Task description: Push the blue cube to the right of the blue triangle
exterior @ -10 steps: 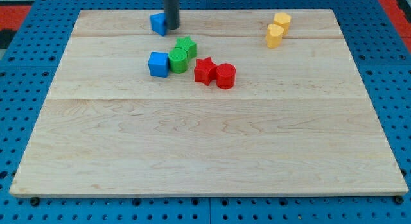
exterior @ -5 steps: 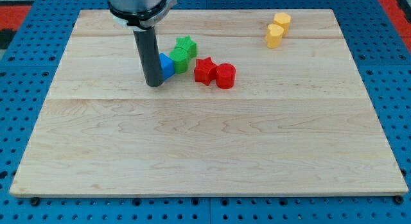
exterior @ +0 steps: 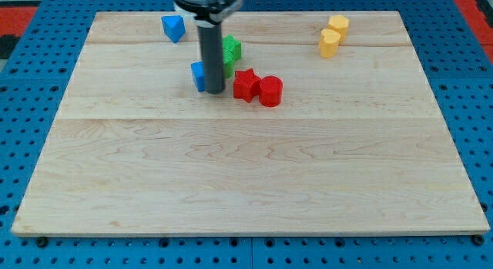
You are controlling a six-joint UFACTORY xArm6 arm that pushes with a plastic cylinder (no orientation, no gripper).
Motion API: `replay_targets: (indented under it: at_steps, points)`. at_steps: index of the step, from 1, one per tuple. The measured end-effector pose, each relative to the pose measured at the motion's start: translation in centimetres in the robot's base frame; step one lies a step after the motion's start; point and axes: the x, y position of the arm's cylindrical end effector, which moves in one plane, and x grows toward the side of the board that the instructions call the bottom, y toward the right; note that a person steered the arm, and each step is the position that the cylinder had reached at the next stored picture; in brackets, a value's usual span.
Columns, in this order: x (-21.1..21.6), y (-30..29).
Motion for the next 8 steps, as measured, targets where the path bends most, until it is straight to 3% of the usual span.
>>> replay_targets:
  at_steps: [1, 2, 3, 4, 6, 8]
  points:
    - [-2.2, -4.5]
    - [-3.6, -5.4]
    - [-5.1, -1.1]
    - [-3.4, 2.1]
    - [-6.3, -3.0]
    - [-9.0, -3.0]
